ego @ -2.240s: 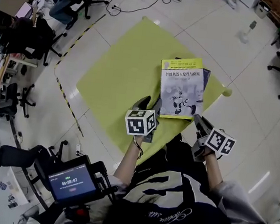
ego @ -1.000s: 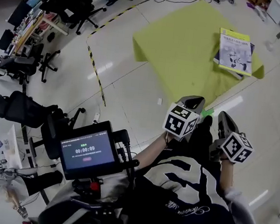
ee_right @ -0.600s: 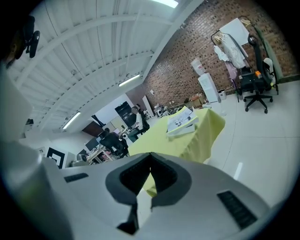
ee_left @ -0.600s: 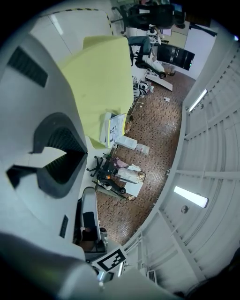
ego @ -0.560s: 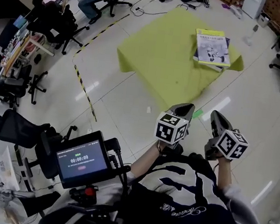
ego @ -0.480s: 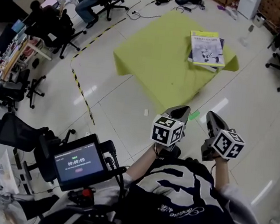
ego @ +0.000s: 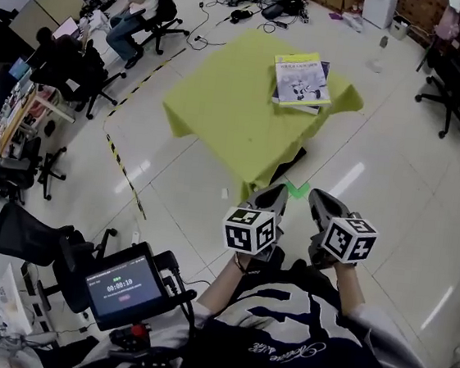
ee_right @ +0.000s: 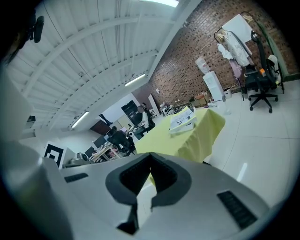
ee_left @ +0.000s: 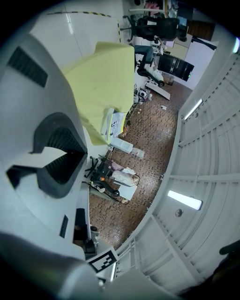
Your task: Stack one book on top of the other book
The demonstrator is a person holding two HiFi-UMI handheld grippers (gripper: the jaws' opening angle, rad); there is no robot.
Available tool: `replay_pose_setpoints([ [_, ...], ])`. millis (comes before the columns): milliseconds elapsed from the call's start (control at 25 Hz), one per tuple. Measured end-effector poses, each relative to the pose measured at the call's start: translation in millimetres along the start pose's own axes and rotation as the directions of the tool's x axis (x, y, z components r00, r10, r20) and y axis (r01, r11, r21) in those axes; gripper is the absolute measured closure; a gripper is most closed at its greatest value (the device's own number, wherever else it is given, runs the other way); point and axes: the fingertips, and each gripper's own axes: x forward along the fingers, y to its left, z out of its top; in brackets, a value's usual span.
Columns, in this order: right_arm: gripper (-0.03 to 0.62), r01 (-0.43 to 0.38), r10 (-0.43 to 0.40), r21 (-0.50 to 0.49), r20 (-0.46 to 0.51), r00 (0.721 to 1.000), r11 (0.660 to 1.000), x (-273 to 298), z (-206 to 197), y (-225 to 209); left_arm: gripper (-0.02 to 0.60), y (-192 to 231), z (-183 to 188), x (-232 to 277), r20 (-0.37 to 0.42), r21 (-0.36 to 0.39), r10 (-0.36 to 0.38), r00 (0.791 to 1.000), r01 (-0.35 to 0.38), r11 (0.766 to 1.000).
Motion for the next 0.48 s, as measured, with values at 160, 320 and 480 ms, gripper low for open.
replay_pose_setpoints([
  [160,0.6,-0.027,0.027,-0.017,-0.023,0.999,0.999,-11.8,-6.2,0.4,0.577,-10.1,-4.2,-4.2,0.025,-0.011,0.026,0.999,-0.026,1.0],
  [320,0.6,-0.043,0.042,-0.03,-0.023,0.999,0.999,-21.1,-2.1,-0.7,0.577,-21.2,-4.8,-2.6,0.032,-0.013,0.034,0.999,-0.033,0.999],
  [480,0.6,-0.031,0.031,-0.035,-0.001,1.0,0.999,-29.9,7.5,-11.2,0.577,-34.3,-3.8,9.2,0.029,0.01,0.017,0.999,-0.017,1.0],
])
